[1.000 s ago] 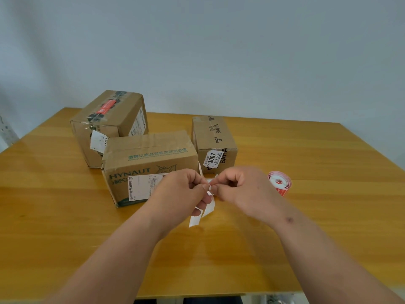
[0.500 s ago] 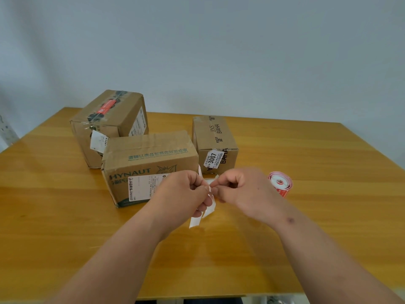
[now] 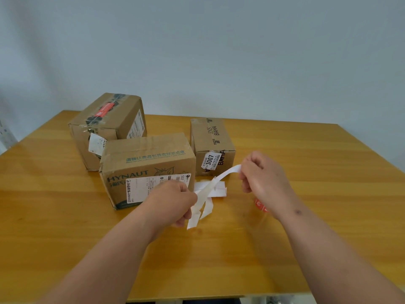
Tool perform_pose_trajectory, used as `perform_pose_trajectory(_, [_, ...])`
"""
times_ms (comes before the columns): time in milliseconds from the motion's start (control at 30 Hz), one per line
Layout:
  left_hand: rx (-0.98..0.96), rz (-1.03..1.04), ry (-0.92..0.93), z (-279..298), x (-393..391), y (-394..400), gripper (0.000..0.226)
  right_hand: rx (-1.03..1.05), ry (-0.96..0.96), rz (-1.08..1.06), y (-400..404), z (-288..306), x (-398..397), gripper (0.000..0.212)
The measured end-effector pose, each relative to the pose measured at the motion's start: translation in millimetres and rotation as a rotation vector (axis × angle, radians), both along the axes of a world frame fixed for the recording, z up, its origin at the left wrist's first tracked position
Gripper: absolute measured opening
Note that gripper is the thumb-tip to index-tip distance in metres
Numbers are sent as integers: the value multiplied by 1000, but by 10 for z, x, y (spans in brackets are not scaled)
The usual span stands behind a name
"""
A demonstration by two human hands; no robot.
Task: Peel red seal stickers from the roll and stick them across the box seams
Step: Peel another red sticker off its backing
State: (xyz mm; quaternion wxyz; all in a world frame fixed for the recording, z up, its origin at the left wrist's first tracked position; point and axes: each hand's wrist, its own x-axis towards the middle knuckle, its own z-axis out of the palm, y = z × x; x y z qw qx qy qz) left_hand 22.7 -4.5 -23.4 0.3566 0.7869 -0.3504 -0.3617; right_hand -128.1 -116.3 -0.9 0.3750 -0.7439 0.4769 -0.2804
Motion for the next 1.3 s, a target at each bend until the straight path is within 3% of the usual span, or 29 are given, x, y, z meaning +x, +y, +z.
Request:
perform_pose_trajectory(233, [127, -25, -117, -53, 22, 20, 13, 96, -206, -193, 2, 87, -55, 13])
perform_pose_trajectory(500, [-35, -91, -254, -20, -146, -4, 10, 18, -2, -7, 109, 57, 19, 15])
perform_pose_trajectory(733, [-298, -10, -190, 31, -129, 42, 11, -15, 22, 62, 165, 104, 55, 14])
perform_pose_trajectory(833, [-419, -46, -175, 68, -143, 74, 23, -8, 17, 146, 230, 129, 98, 10])
perform_pose_trajectory(967, [-401, -92, -111, 106, -154, 109, 22, 11, -1, 270, 314, 178, 132, 7])
perform_pose_trajectory(1133, [-405, -35, -5, 110, -147, 156, 7, 70, 24, 435, 384, 243, 83, 22])
perform_pose_trajectory(1200, [-395, -6, 17, 110, -122, 178, 8, 93, -22, 392, 366, 217, 77, 26])
perform_pose_trajectory(1300, [-411, 39, 230, 121, -68, 210, 12, 48, -127, 153, 274, 139, 101, 14])
